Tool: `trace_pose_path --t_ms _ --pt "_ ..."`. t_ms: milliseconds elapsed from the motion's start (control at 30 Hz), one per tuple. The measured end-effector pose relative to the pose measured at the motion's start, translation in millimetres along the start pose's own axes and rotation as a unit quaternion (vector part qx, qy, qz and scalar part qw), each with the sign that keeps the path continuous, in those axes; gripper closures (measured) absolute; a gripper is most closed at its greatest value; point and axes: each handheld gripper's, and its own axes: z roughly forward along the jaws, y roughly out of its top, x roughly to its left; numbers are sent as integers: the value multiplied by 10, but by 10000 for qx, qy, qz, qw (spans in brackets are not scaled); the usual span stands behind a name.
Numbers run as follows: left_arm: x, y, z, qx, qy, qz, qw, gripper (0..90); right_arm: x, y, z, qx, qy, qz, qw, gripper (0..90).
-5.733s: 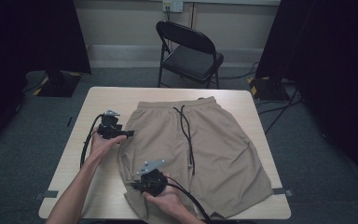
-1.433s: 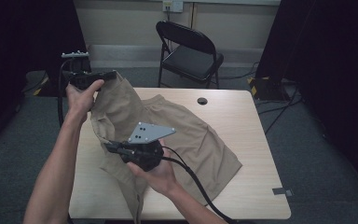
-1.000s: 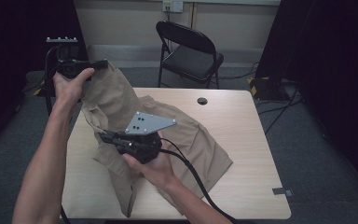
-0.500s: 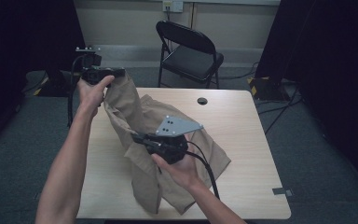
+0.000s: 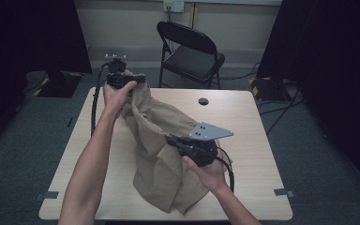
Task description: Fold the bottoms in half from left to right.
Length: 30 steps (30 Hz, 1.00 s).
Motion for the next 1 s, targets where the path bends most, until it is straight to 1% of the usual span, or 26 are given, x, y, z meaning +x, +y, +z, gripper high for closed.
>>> trace_pose_path --t_ms 33,67,100,133,167,200,233,300,367,400,433,467,533,600,633,667,700,800,867,900,933,967,1000 --pt "-5 -8 26 28 -6 6 10000 900 0 0 0 0 0 0 10000 898" --pt "-13 -18 69 31 -68 1 10000 896 -66 -50 -30 27 -101 66 9999 899" --pt "-22 -22 91 28 -106 11 9999 896 -66 -50 -30 27 -101 66 9999 899" --pt "-57 -26 117 -93 -178 107 9997 869 -126 -96 -48 72 -162 117 9998 899" --pt "-57 -26 117 -93 -178 107 9997 826 -158 -125 -55 108 -213 139 9996 899" --pt "-73 -21 115 -190 -246 71 9995 805 -193 -157 -59 141 -240 182 9994 898" --pt "-95 -14 106 -295 -359 89 9989 805 -193 -157 -59 141 -240 182 9994 898" --pt "-160 14 83 -341 -276 259 9987 777 -260 -220 -56 227 -331 231 9989 898" --pt "-193 33 58 -342 -313 280 9985 726 -331 -278 -50 279 -414 293 9983 898" --pt "-207 36 41 -362 -316 309 9984 718 -394 -318 -44 321 -491 380 9976 898" --pt "-215 38 30 -355 -316 340 9983 718 -394 -318 -44 321 -491 380 9976 898" --pt "-226 37 14 -339 -321 393 9981 704 -456 -345 -40 353 -545 435 9969 898" --pt "-246 27 -14 -352 -353 439 9978 698 -480 -351 -41 368 -558 455 9967 898" --pt "-257 9 -41 -369 -365 485 9975 673 -553 -363 -53 399 -628 519 9959 898" --pt "-262 -9 -57 -364 -365 497 9974 662 -576 -367 -59 416 -632 543 9957 898" --pt "-262 -39 -81 -359 -374 553 9971 660 -639 -377 -83 440 -712 585 9948 897" --pt "-262 -39 -81 -359 -374 553 9971 660 -658 -381 -91 442 -737 591 9945 897" --pt "-236 -119 -132 -377 -411 549 9969 660 -711 -392 -116 452 -789 657 9937 896" --pt "-212 -206 -165 -332 -389 574 9970 653 -773 -418 -140 512 -850 714 9925 893" --pt "-212 -206 -165 -332 -389 574 9970 652 -773 -418 -140 512 -850 714 9925 893" --pt "-193 -266 -187 -256 -378 568 9973 651 -820 -452 -159 565 -909 756 9914 891" --pt "-193 -266 -187 -256 -378 568 9973 651 -820 -452 -159 565 -909 756 9914 891" --pt "-169 -331 -212 -257 -385 563 9973 651 -853 -486 -170 606 -959 778 9905 885"
